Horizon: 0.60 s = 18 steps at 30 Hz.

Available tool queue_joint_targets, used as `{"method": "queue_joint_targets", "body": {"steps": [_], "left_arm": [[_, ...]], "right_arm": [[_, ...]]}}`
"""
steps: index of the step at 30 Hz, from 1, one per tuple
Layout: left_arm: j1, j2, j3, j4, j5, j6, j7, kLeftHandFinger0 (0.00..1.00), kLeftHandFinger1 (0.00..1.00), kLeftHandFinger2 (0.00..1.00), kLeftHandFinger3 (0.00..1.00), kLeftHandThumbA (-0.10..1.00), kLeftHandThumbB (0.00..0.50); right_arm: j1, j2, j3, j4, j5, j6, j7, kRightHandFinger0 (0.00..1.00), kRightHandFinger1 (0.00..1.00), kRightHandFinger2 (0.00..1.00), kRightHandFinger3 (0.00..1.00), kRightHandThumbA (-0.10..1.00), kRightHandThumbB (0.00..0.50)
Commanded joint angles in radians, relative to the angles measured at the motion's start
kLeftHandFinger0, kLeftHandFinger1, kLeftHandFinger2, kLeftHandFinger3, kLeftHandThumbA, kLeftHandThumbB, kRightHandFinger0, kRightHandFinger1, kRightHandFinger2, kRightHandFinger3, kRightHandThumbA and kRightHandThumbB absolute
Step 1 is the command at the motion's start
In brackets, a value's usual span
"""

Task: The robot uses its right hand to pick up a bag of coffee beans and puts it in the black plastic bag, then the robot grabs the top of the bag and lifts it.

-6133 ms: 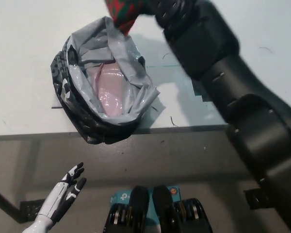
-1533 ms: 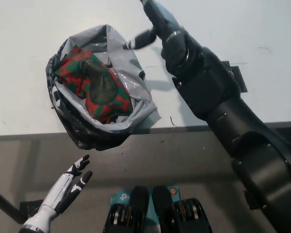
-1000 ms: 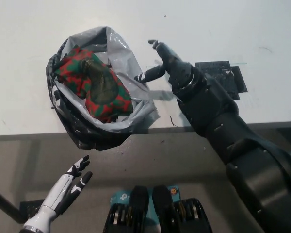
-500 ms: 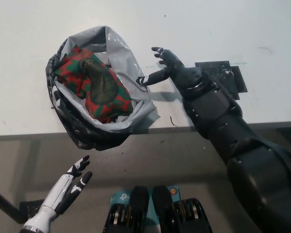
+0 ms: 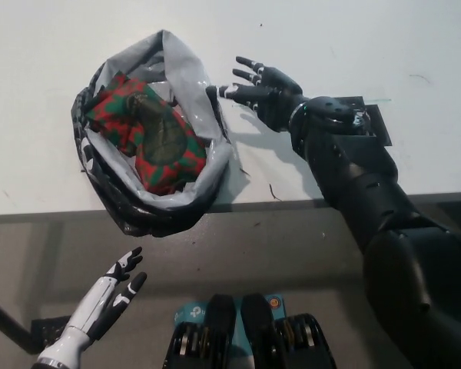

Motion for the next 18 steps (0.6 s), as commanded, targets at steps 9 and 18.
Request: {"method": "queue_joint_targets", "body": {"steps": [9,18], "left_arm": [[-0.010,0.007,0.001,-0.022,-0.007,-0.028,-0.002,1.00,1.00,1.00,1.00,1.00,0.223],[-0.012,0.007,-0.001,-0.021,-0.004,-0.024,-0.002,1.00,1.00,1.00,1.00,1.00,0.224]], "right_arm": [[-0.072,-0.017,0.023,-0.010,0.070,-0.037,0.081,1.00,1.00,1.00,1.00,1.00,0.459],[-0.059,-0.005,-0.036,-0.007,0.149,-0.030,0.099,1.00,1.00,1.00,1.00,1.00,0.445]]}}
